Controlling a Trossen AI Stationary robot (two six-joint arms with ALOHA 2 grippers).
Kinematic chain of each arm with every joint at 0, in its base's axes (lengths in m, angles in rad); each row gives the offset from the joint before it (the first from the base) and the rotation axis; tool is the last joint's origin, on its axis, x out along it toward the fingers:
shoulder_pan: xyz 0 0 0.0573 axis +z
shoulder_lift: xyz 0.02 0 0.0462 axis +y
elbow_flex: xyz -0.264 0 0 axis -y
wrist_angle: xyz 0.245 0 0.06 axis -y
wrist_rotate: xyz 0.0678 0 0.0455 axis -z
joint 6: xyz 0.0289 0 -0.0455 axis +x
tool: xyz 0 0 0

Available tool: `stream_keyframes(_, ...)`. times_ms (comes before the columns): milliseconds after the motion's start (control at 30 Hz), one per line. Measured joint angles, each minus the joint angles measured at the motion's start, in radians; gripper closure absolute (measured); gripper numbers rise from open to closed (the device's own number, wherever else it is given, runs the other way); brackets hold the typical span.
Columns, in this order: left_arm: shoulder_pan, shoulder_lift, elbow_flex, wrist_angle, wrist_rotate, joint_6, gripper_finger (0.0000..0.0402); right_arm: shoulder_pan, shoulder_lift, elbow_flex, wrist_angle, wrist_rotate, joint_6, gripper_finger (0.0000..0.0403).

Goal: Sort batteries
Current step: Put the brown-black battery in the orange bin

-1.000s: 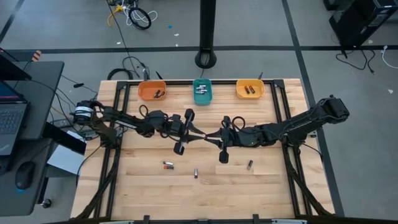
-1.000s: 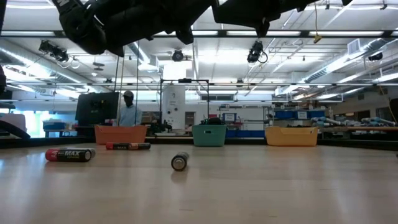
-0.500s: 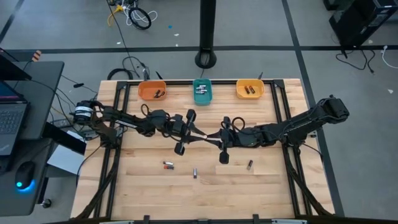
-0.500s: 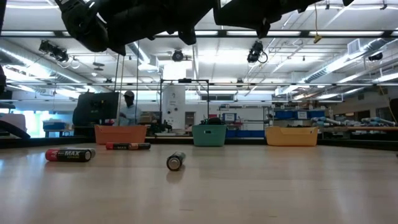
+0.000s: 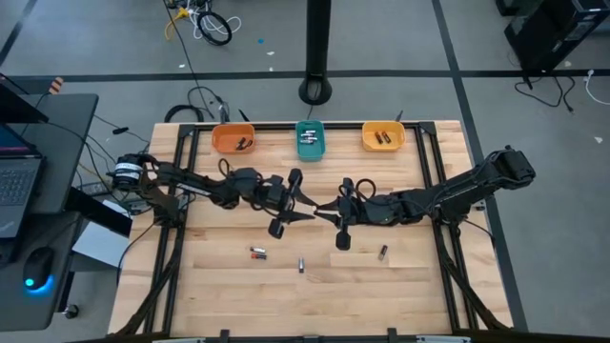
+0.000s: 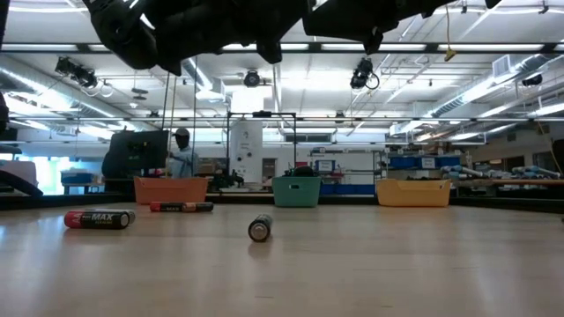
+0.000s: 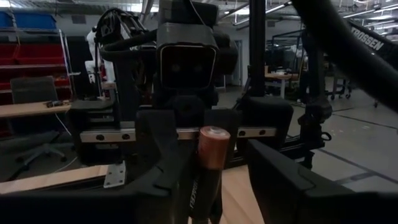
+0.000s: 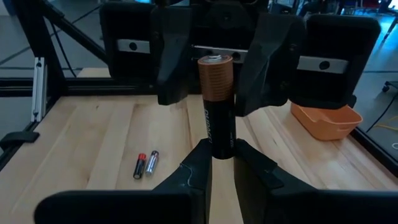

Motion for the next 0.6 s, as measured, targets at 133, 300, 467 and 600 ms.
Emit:
stream_keyframes(133, 0.0, 0.0, 0.023, -0.04, 0.0, 0.002, 0.0269, 0.0, 0.0, 0.0, -0.002, 0.0, 0.0, 0.0345)
stream_keyframes(300, 0.0, 0.0, 0.027, -0.049, -0.002, 0.025, 0.0307, 0.0, 0.0, 0.0, -0.003, -0.004, 0.0, 0.0346)
stream_keyframes(467, 0.001, 0.0, 0.027, -0.047, -0.009, 0.032, 0.0348, 0.0, 0.0, 0.002, -0.007, -0.008, 0.006, 0.0346)
stream_keyframes(600, 0.003, 0.0, 0.027, -0.047, -0.026, 0.031, 0.0348, 0.0, 0.0, 0.002, -0.015, -0.006, 0.011, 0.0346)
